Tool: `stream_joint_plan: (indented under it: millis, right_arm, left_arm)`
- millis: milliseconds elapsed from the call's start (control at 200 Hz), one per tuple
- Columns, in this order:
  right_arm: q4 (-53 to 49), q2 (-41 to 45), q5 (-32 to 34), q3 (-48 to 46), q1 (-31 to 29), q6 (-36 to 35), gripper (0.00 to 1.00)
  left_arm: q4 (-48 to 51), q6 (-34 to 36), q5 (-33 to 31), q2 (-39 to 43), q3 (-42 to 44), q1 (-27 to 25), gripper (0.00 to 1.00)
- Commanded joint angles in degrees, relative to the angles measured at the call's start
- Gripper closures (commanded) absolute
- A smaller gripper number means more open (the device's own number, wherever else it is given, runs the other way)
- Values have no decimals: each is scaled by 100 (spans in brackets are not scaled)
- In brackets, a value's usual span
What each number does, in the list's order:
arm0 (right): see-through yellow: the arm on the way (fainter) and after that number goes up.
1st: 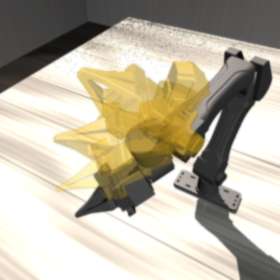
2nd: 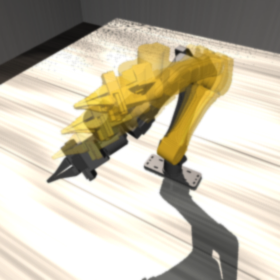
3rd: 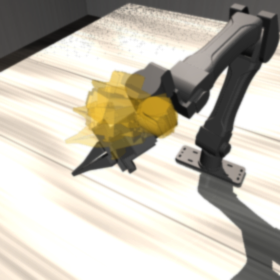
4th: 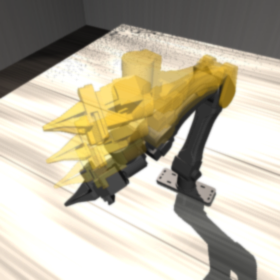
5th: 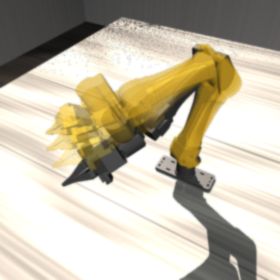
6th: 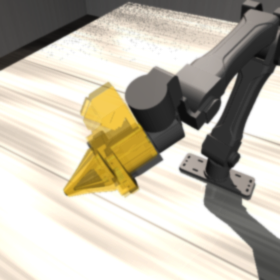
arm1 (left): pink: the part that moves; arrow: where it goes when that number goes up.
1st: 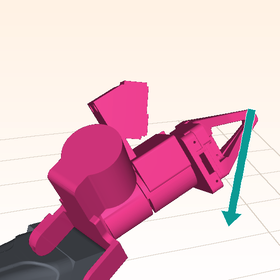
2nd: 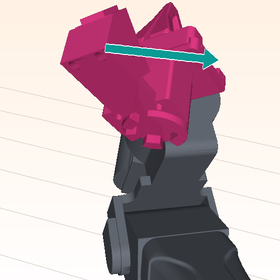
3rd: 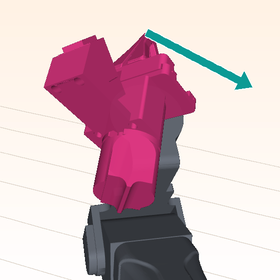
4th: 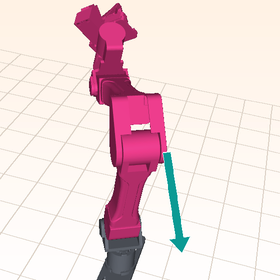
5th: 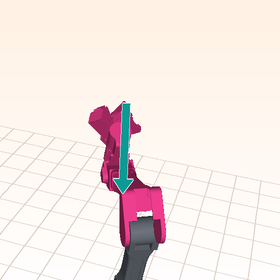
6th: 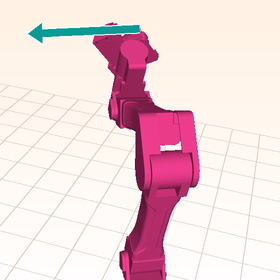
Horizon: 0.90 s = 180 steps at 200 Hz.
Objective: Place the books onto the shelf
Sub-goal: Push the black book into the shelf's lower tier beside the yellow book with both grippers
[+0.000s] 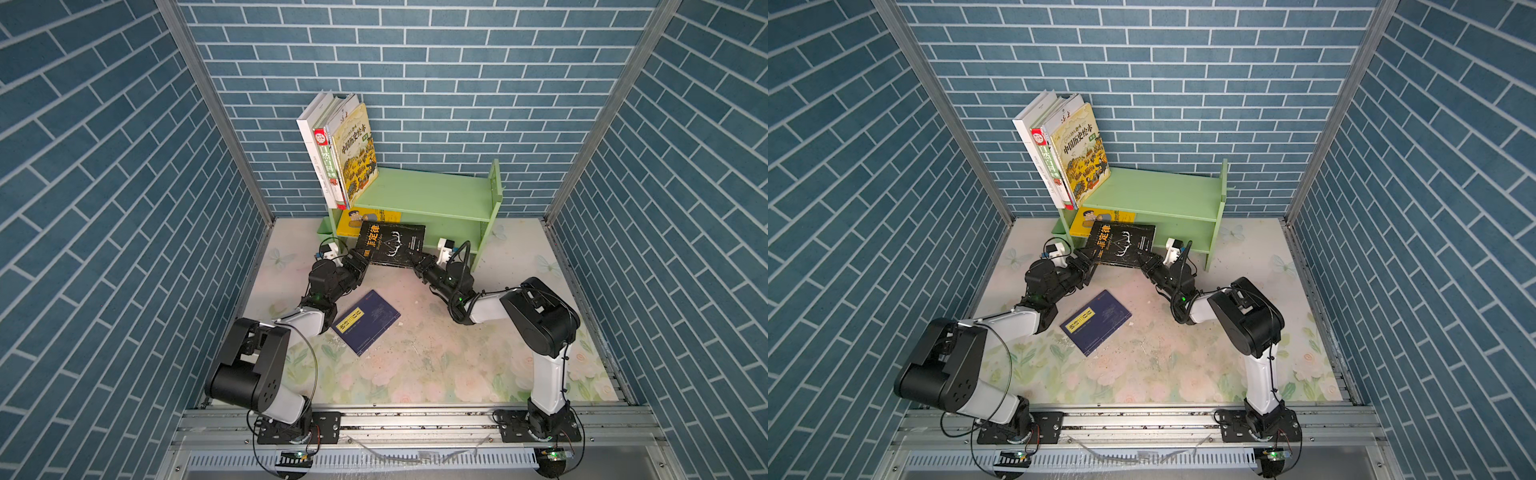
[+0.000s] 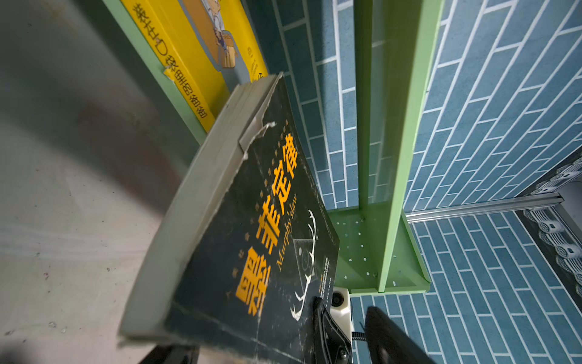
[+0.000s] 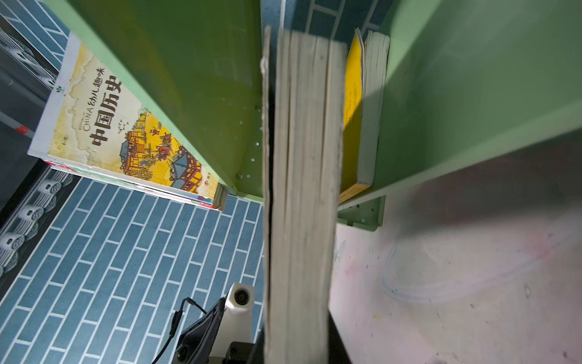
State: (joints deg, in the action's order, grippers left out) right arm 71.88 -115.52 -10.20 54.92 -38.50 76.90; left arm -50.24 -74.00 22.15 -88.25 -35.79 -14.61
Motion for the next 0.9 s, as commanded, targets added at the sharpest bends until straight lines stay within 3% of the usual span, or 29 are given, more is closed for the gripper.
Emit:
stream_joint_plan:
  millis: [0, 435, 655, 780, 895]
  right_arm:
    - [807, -54, -147, 477, 2, -426, 100]
    - [774, -419, -75, 1157, 77, -57, 100]
    - [776, -786, -8, 1497, 143, 217, 100]
    - [780, -857, -43, 1622, 139, 282, 100]
    - [771, -909, -61, 1747, 188, 341, 100]
  left_arm:
    - [-740, -56, 243, -185, 84, 81, 19]
    - [-557, 6, 283, -700, -402, 90, 19]
    - [-823, -129, 266, -1266, -1163, 108, 22]
    - [-1094, -316, 235, -1596, -1480, 116, 32]
    - [-1203, -441, 259, -1811, -1692, 116, 49]
